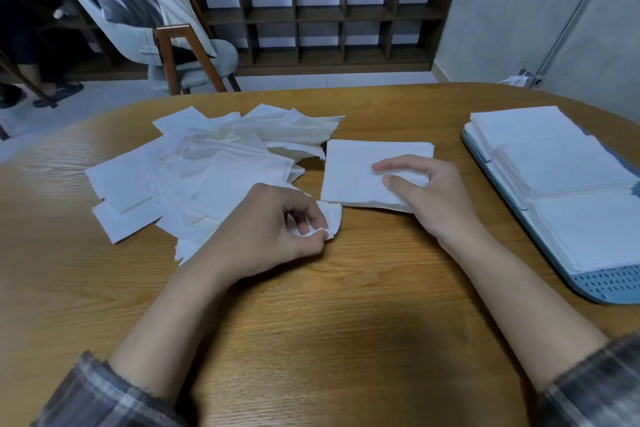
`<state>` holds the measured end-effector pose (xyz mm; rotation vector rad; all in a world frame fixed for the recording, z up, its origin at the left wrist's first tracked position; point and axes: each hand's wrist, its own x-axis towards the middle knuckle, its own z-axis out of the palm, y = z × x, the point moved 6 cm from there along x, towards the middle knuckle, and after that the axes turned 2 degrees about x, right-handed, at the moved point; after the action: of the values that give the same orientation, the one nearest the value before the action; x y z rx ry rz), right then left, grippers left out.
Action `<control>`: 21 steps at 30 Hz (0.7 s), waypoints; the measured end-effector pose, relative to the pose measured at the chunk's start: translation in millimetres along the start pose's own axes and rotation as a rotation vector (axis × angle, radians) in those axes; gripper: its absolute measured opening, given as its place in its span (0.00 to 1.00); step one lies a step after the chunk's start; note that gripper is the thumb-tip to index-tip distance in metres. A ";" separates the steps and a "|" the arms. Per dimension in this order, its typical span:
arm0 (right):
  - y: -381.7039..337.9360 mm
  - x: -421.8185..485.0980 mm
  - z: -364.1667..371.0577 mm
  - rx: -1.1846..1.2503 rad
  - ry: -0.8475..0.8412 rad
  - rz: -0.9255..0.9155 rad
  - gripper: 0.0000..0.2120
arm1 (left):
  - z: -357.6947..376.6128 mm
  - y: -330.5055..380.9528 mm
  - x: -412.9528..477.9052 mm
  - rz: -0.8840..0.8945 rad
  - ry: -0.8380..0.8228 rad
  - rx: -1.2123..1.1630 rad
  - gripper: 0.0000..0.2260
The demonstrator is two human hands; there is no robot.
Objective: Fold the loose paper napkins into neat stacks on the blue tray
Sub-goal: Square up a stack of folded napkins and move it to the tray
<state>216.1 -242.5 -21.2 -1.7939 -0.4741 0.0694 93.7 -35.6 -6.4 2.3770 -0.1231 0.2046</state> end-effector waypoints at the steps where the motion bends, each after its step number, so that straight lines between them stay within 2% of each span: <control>1: 0.2 0.4 0.0 -0.003 0.002 -0.001 0.12 | -1.5 1.5 -0.4 -0.002 0.024 -0.058 0.06; 6: 0.9 2.1 -0.7 -0.026 0.018 -0.011 0.13 | 4.0 16.8 -2.3 0.020 0.112 -0.245 0.05; 11: -0.1 2.8 -3.7 -0.050 0.049 -0.024 0.13 | 37.1 24.0 -1.5 0.191 -0.067 0.023 0.03; 14: 0.1 2.6 -3.1 -0.051 0.051 -0.032 0.13 | 37.5 25.3 -1.9 0.204 -0.108 0.110 0.07; 18: -0.5 2.2 -2.3 -0.064 0.043 -0.030 0.13 | 32.9 25.1 -4.6 0.175 -0.147 0.139 0.11; 21: -2.1 1.5 -2.2 -0.056 0.041 -0.032 0.13 | 29.5 22.5 -3.9 0.143 -0.100 0.089 0.09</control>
<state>217.5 -243.5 -18.3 -1.8380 -0.4790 -0.0031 89.9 -72.1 -13.2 2.4688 -0.3385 0.1623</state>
